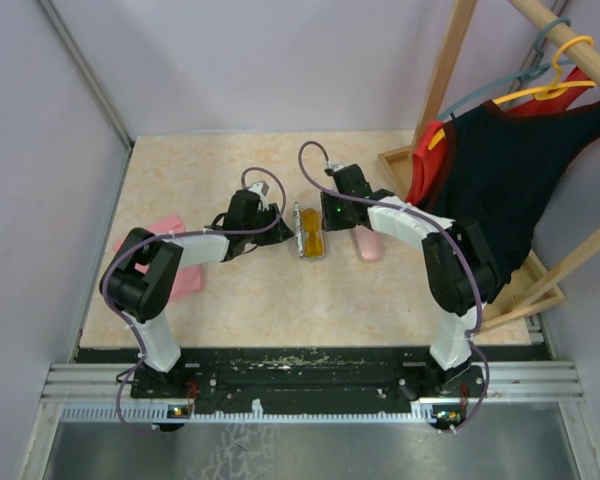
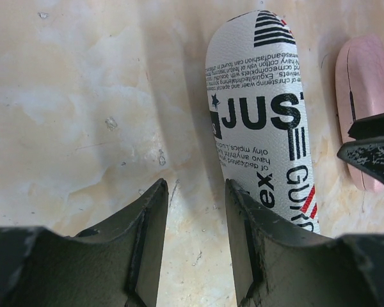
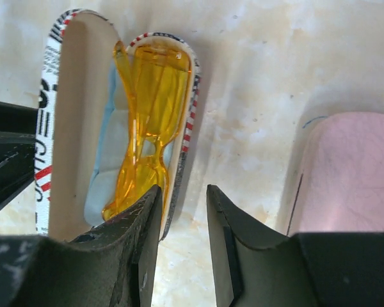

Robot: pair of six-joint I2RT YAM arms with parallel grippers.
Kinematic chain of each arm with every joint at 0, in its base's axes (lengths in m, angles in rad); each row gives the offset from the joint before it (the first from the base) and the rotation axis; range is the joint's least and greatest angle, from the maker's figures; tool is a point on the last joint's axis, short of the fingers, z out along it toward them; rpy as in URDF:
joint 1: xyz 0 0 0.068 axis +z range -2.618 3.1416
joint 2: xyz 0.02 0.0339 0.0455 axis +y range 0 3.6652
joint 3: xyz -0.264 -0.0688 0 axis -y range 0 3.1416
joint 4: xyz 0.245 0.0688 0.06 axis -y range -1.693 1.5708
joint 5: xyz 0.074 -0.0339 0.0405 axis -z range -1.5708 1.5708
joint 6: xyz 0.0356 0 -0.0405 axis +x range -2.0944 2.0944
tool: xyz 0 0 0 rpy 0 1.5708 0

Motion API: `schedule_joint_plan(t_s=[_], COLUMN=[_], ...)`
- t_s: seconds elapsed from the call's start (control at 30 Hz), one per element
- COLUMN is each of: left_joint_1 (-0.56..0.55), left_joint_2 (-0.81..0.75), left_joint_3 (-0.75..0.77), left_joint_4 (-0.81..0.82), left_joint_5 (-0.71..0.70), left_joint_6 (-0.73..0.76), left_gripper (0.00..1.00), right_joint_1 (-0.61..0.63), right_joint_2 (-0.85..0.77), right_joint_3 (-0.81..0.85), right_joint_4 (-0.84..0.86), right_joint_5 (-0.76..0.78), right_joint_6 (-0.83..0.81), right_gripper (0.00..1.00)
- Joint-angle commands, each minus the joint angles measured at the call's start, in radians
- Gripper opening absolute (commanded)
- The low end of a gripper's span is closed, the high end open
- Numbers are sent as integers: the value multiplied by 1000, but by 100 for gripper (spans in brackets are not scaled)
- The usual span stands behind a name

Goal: Organize the sunglasses
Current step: Close the sunglasses case at the center of the board.

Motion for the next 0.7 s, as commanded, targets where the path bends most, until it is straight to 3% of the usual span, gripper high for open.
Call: schedule_joint_plan(t_s=[0.0, 0.2, 0.67], left_joint_1=[-4, -5, -11], left_joint_2=[-37, -55, -65], left_joint_3=[15, 19, 26], left_joint_4=[-1, 4, 40], left_joint_5=[-2, 23, 96], left_joint_6=[11, 4, -28], left_gripper=[47, 47, 47], right_joint_1=[-50, -71, -71], right_joint_2=[-47, 29, 127], right_joint_3=[-55, -32, -17], right_joint_4=[110, 111, 157], right_joint_5=[-48, -74, -178], right_joint_6=[83, 103, 129], right_gripper=[34, 28, 27])
